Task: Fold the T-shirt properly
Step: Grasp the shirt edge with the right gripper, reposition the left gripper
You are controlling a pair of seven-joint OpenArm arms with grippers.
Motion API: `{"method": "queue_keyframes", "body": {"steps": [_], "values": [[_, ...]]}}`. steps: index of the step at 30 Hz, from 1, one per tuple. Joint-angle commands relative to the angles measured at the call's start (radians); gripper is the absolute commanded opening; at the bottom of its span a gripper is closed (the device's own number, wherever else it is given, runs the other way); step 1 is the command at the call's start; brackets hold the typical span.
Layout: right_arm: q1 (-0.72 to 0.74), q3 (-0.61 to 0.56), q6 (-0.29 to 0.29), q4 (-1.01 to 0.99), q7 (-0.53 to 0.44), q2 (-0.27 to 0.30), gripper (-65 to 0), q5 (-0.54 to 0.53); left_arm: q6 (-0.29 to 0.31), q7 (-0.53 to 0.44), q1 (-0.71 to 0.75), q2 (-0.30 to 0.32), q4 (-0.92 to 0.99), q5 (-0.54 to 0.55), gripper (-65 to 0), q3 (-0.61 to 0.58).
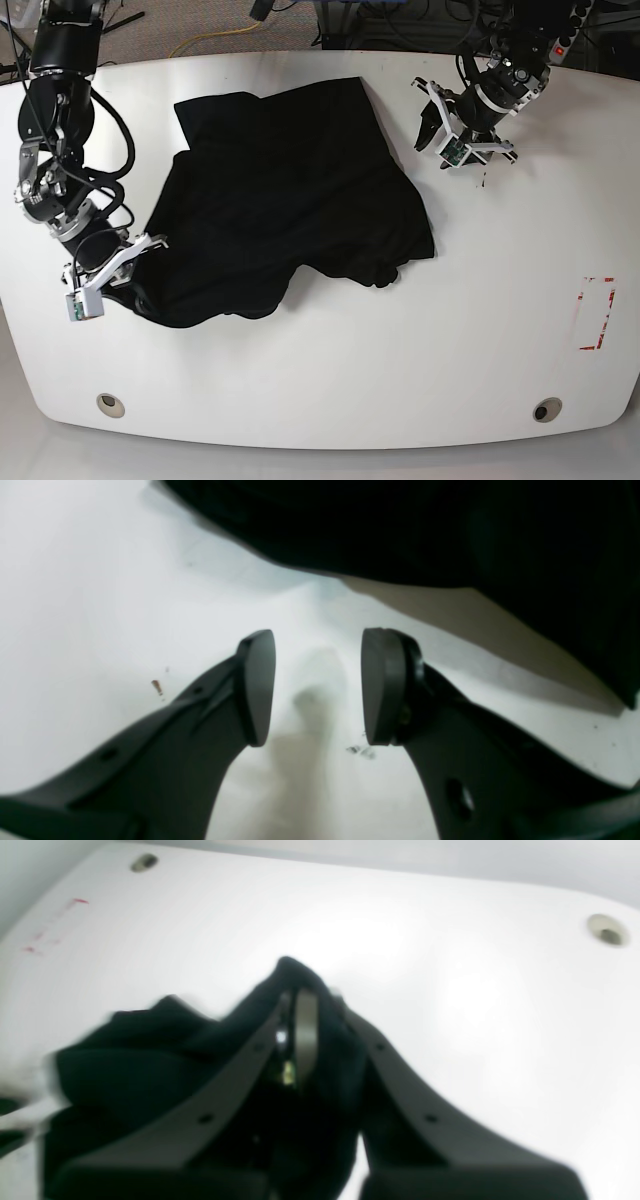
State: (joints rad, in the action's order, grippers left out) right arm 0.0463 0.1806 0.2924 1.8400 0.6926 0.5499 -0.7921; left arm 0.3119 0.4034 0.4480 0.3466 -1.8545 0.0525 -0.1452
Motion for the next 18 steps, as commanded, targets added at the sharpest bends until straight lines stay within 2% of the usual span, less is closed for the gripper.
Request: {"method": "queue_keyframes", "body": {"steps": [1, 3, 6, 8, 9, 12, 15, 18], "values": [[0.046, 0.010, -0.003, -0.003, -0.026, 0.045, -65.0, -0.013, -0.004, -0.021, -0.013, -0.017, 0.013, 0.010, -39.4, 0.006], [0.046, 0.010, -0.003, -0.004, -0.026, 0.049, -65.0, -0.013, -0.004, -0.021, -0.035, -0.059, 0.045, 0.007, -39.4, 0.020], [0.040, 0.007, -0.003, -0.004, -0.026, 0.051, -65.0, -0.013, -0.004, -0.008, -0.082, -0.149, 0.103, 0.007, -38.6, 0.108], [0.034, 0.007, -0.003, -0.004, -0.026, 0.049, -65.0, -0.013, -0.001, 0.033, -0.111, -0.189, 0.132, 0.005, -33.9, 0.140], [0.023, 0.007, -0.003, -0.004, -0.026, 0.049, -65.0, -0.013, -0.001, 0.068, -0.140, -0.211, 0.143, 0.005, -28.5, 0.151], [0.013, 0.007, -0.003, -0.004, -0.026, 0.046, -65.0, -0.013, 0.000, 0.127, -0.185, -0.231, 0.149, 0.011, -18.2, 0.158], [0.010, 0.007, -0.003, -0.004, -0.026, 0.045, -65.0, -0.013, 0.007, 0.128, -0.191, -0.232, 0.149, 0.013, -17.2, 0.154], [0.010, 0.007, -0.003, -0.004, -0.026, 0.043, -65.0, -0.013, 0.051, 0.133, -0.225, -0.261, 0.168, 0.013, -17.1, 0.152]]}}
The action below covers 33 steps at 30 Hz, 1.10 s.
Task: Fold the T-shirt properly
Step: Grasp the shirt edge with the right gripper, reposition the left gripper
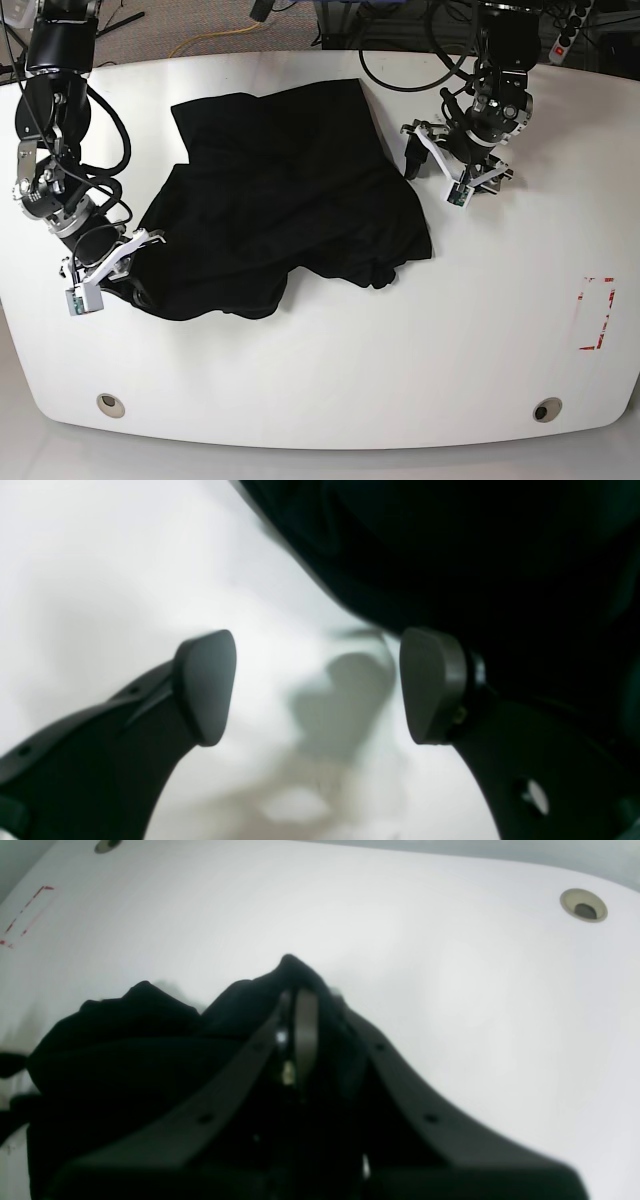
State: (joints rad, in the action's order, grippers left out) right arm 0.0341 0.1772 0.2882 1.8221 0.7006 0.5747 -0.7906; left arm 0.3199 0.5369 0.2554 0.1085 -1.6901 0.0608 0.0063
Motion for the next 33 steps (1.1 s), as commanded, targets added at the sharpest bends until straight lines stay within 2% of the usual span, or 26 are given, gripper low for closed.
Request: {"method": "queue_keyframes", "body": {"steps": [1, 3, 9, 15, 18, 25, 26, 28, 31, 33], "values": [[0.022, 0.011, 0.001, 0.014, -0.034, 0.018, -65.0, -0.013, 0.055, -0.001, -0.046, -0.033, 0.020, 0.001, -17.1, 0.002], [0.022, 0.011, 0.001, 0.014, -0.034, 0.018, -65.0, -0.011, 0.075, -0.001, -0.084, -0.042, 0.074, -0.002, -17.1, 0.002], [0.022, 0.011, 0.001, 0.014, -0.034, 0.020, -65.0, -0.010, 0.081, -0.001, -0.166, -0.048, 0.186, -0.002, -17.1, -0.004], [0.022, 0.011, 0.001, 0.014, -0.034, 0.018, -65.0, -0.008, 0.130, -0.001, -0.215, -0.042, 0.247, 0.000, -17.1, -0.087], [0.022, 0.011, 0.001, 0.014, -0.034, 0.018, -65.0, -0.008, 0.132, -0.001, -0.222, -0.043, 0.252, 0.001, -17.1, -0.091], [0.007, 0.012, 0.001, 0.014, -0.034, 0.018, -65.0, -0.013, 0.235, -0.001, -0.241, -0.051, 0.253, 0.003, -17.8, -0.091], [0.005, 0.014, 0.001, 0.014, -0.034, 0.018, -65.0, -0.013, 0.246, -0.001, -0.241, -0.051, 0.253, 0.003, -19.6, -0.091], [0.002, 0.014, 0.001, 0.014, -0.034, 0.018, -65.0, -0.013, 0.253, -0.001, -0.242, -0.065, 0.258, 0.003, -27.8, -0.091], [-0.003, 0.015, 0.001, 0.014, -0.034, 0.018, -65.0, -0.013, 0.253, -0.001, -0.261, -0.079, 0.304, -0.002, -48.9, -0.088], [-0.003, 0.015, 0.001, 0.014, -0.034, 0.018, -65.0, -0.013, 0.253, -0.001, -0.287, -0.079, 0.333, -0.002, -60.4, -0.088]]}}
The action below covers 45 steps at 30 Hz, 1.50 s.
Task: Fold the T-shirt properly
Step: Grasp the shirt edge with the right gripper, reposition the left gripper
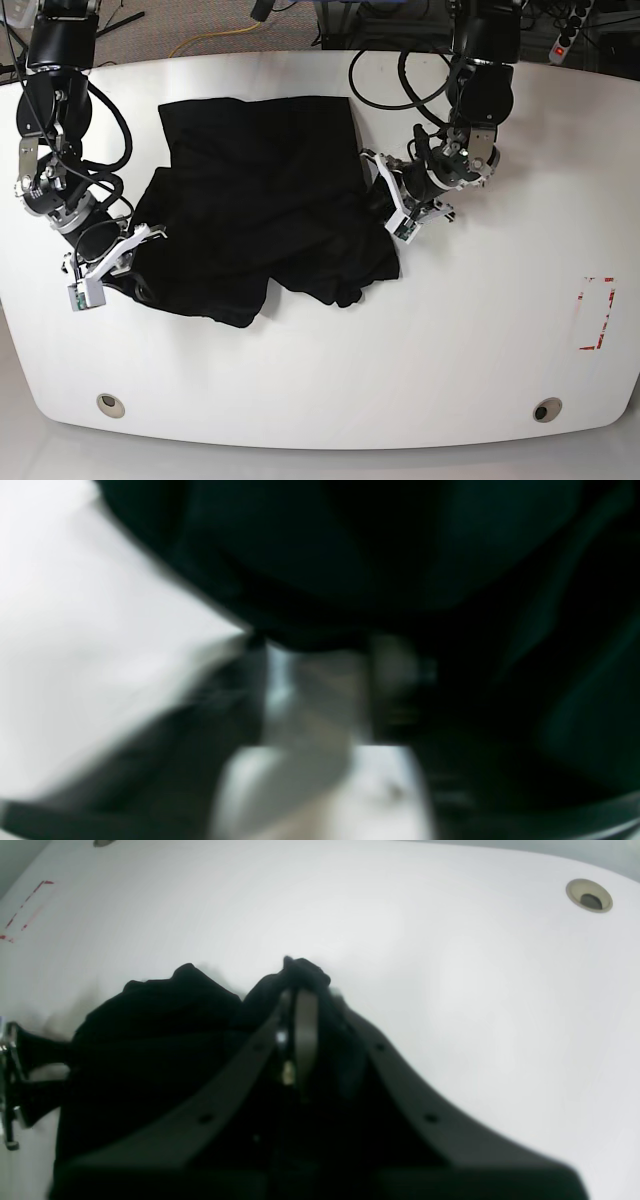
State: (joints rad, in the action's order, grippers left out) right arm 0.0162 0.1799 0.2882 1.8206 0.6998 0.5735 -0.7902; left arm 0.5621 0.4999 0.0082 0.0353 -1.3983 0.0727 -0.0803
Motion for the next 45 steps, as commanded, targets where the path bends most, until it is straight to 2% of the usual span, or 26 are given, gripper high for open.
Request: {"method": "queue_keyframes", "body": {"steps": [1, 7, 11, 15, 22, 27, 29, 31, 35, 38, 45], "values": [[0.014, 0.013, 0.001, 0.015, -0.033, 0.019, -65.0, -0.013, 0.011, 0.036, -0.046, -0.005, 0.055, -0.014, -64.4, -0.003], [0.014, 0.011, 0.001, 0.015, -0.033, 0.019, -65.0, -0.013, 0.013, 0.035, -0.046, 0.001, 0.069, -0.007, -65.0, 0.003], [0.014, 0.011, 0.001, 0.015, -0.033, 0.019, -65.0, -0.013, 0.013, 0.036, -0.017, 0.007, -0.009, -0.012, -65.0, 0.043], [0.012, 0.011, 0.001, 0.015, -0.033, 0.019, -65.0, -0.011, 0.013, 0.038, 0.028, 0.039, -0.111, -0.015, -65.0, 0.080], [0.014, 0.011, 0.001, 0.015, -0.033, 0.018, -65.0, -0.008, 0.013, 0.090, 0.100, 0.139, -0.272, -0.009, -65.0, 0.087], [0.014, 0.008, 0.001, 0.015, -0.033, -0.010, -65.0, -0.007, 0.013, 0.093, 0.108, 0.134, -0.304, -0.009, -63.5, 0.146], [0.014, 0.008, 0.001, 0.014, -0.033, -0.011, -65.0, -0.007, 0.013, 0.093, 0.083, 0.113, -0.280, -0.009, -56.9, 0.147], [0.012, 0.008, 0.001, 0.000, -0.033, -0.014, -65.0, -0.007, 0.013, 0.093, 0.042, 0.087, -0.249, -0.009, -43.6, 0.149], [0.012, 0.008, 0.001, -0.005, -0.033, -0.019, -65.0, -0.007, 0.013, 0.093, -0.012, 0.047, -0.172, -0.009, -24.0, 0.144], [0.012, 0.010, 0.001, -0.005, -0.033, -0.027, -65.0, -0.007, 0.013, 0.095, -0.061, 0.016, -0.092, -0.011, -21.7, 0.142], [0.012, 0.013, 0.001, -0.006, -0.033, -0.028, -65.0, -0.005, 0.014, 0.144, -0.146, 0.005, 0.029, -0.006, -21.4, 0.090]]}}
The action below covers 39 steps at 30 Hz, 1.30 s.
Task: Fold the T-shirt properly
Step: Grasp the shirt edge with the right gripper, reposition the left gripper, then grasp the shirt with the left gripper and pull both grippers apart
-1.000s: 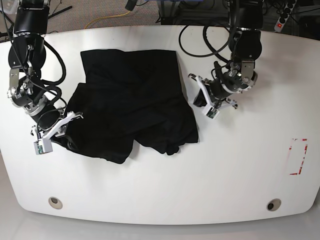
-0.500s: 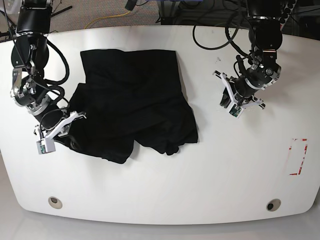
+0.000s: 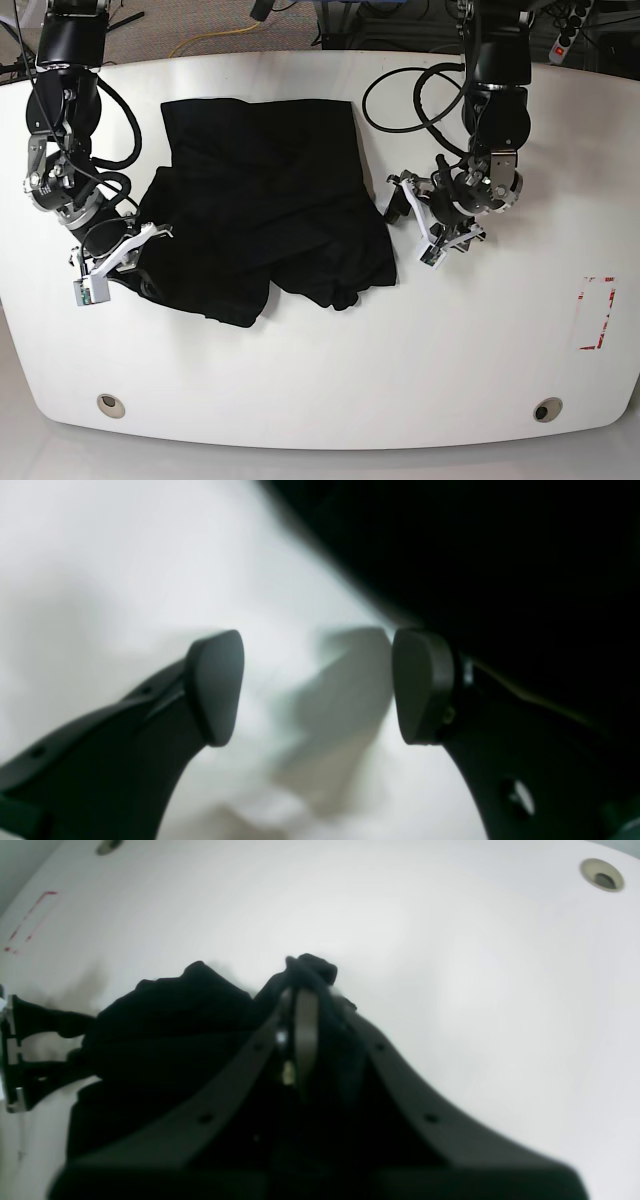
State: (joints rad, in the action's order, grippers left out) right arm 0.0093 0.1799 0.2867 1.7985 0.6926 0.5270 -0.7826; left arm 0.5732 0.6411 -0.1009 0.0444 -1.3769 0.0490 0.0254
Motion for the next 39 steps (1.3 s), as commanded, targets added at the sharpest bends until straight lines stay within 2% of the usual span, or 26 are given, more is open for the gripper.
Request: {"method": "queue_keyframes", "body": {"steps": [1, 3, 7, 8, 14, 27, 28, 30, 33, 34, 39], "values": [[0.019, 0.013, 0.003, 0.016, -0.026, 0.018, -65.0, -0.013, 0.005, 0.001, -0.038, -0.013, 0.009, 0.018, -21.4, -0.017], [0.019, 0.013, 0.003, 0.016, -0.026, 0.018, -65.0, -0.013, 0.012, 0.001, -0.041, -0.036, 0.009, 0.018, -21.2, -0.017], [0.019, 0.013, 0.003, 0.016, -0.026, 0.018, -65.0, -0.013, 0.115, 0.013, -0.049, -0.044, 0.009, 0.018, -21.2, -0.017], [0.019, 0.013, 0.003, 0.008, -0.026, 0.018, -65.0, -0.013, 0.125, 0.036, -0.056, -0.047, 0.011, 0.018, -21.2, -0.017], [0.021, 0.013, 0.003, -0.012, -0.026, 0.018, -65.0, -0.015, 0.125, 0.067, -0.069, -0.071, 0.014, 0.018, -21.1, -0.017], [0.024, 0.013, 0.003, -0.015, -0.026, 0.018, -65.0, -0.015, 0.125, 0.062, -0.105, -0.122, 0.213, 0.016, -22.4, -0.017], [0.024, 0.013, 0.003, -0.015, -0.026, 0.018, -65.0, -0.015, 0.125, 0.061, -0.105, -0.123, 0.225, 0.015, -25.0, -0.018], [0.024, 0.013, 0.003, -0.015, -0.026, 0.018, -65.0, -0.015, 0.125, 0.059, -0.115, -0.127, 0.253, 0.012, -36.1, -0.018], [0.024, 0.013, 0.003, -0.016, -0.026, 0.018, -65.0, -0.015, 0.125, 0.059, -0.147, -0.127, 0.317, 0.010, -61.7, -0.018], [0.024, 0.013, 0.003, -0.016, -0.026, 0.018, -65.0, -0.015, 0.125, 0.059, -0.153, -0.127, 0.328, 0.010, -64.7, -0.018], [0.027, 0.013, 0.003, -0.016, -0.026, 0.018, -65.0, -0.015, 0.125, 0.032, -0.145, -0.120, 0.271, 0.010, -63.9, -0.012]]}}
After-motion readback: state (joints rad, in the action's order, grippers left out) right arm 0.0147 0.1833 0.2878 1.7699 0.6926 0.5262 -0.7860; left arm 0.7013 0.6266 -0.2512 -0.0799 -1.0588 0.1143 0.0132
